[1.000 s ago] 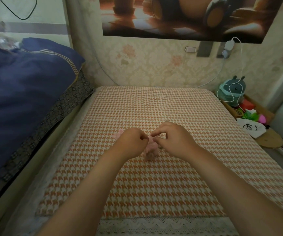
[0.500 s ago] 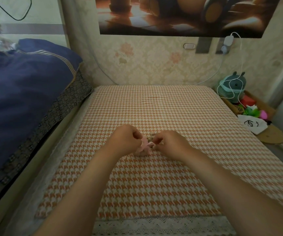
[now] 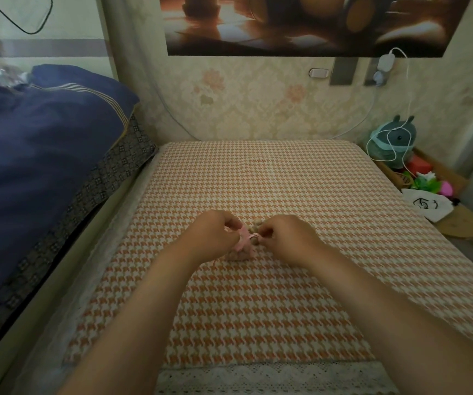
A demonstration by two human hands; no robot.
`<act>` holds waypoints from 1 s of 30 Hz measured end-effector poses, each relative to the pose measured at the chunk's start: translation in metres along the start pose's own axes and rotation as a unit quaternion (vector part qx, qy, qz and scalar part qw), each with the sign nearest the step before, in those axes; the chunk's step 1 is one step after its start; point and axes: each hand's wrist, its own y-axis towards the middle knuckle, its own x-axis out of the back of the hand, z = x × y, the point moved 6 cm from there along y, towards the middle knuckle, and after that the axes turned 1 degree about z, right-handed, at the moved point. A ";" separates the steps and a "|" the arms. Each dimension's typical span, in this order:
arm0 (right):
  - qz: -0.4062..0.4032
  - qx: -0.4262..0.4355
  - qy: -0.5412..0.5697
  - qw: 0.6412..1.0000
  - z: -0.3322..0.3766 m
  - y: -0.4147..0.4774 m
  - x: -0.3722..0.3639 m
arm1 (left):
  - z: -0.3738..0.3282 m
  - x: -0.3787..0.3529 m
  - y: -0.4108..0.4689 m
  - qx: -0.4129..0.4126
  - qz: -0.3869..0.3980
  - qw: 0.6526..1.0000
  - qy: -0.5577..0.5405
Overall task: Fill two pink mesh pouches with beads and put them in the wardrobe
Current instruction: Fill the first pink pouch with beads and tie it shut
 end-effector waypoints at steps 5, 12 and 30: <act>-0.120 0.004 0.132 0.984 0.010 -0.005 0.037 | -0.002 -0.004 0.002 0.003 0.015 1.000 -0.003; -0.106 0.076 0.101 0.986 0.040 -0.017 0.035 | -0.005 -0.010 0.002 0.002 0.035 0.999 -0.033; 0.001 -0.004 0.047 0.999 0.022 -0.013 0.032 | -0.009 -0.010 0.008 -0.030 0.005 0.996 -0.083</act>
